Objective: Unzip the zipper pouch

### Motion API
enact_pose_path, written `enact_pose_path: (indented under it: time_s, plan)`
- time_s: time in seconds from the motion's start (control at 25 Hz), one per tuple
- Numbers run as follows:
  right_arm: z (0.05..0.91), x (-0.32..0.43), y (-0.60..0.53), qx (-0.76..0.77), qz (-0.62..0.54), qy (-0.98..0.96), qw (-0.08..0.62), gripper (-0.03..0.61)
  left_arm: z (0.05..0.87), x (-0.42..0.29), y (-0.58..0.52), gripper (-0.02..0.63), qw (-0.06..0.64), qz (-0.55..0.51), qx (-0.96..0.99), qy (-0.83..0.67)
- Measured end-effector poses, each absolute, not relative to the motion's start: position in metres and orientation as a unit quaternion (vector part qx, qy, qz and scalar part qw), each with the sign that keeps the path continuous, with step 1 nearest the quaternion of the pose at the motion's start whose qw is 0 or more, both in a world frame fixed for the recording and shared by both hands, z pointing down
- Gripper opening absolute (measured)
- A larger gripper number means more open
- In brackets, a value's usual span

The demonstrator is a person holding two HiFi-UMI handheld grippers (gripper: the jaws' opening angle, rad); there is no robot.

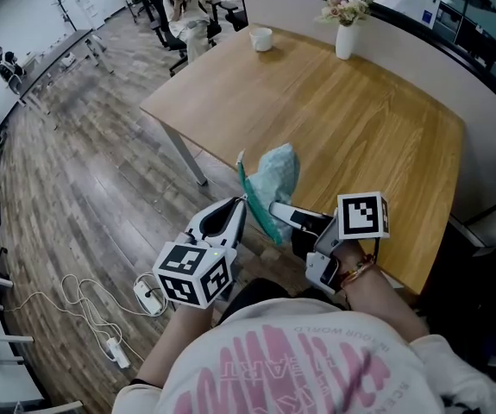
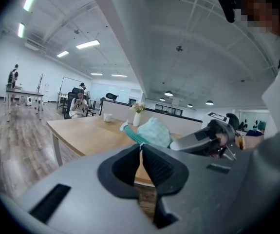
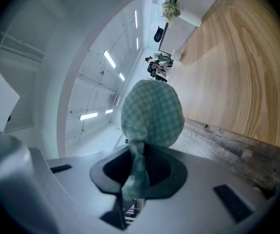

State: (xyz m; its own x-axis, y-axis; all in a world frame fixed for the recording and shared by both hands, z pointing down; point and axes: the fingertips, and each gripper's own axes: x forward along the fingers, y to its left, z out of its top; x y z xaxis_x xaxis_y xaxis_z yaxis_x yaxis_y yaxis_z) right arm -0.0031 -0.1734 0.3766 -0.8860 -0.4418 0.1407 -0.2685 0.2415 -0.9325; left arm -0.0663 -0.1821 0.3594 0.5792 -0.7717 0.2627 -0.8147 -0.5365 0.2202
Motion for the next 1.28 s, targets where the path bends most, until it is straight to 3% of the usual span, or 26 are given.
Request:
enact_pose_path:
  time_s: [1.28]
  plan:
    - [0.367,0.003,-0.165,-0.219,-0.552,0.802,0.057,0.058,0.336,-0.088,-0.187,0.012,0.160,0.024,0.854,-0.495]
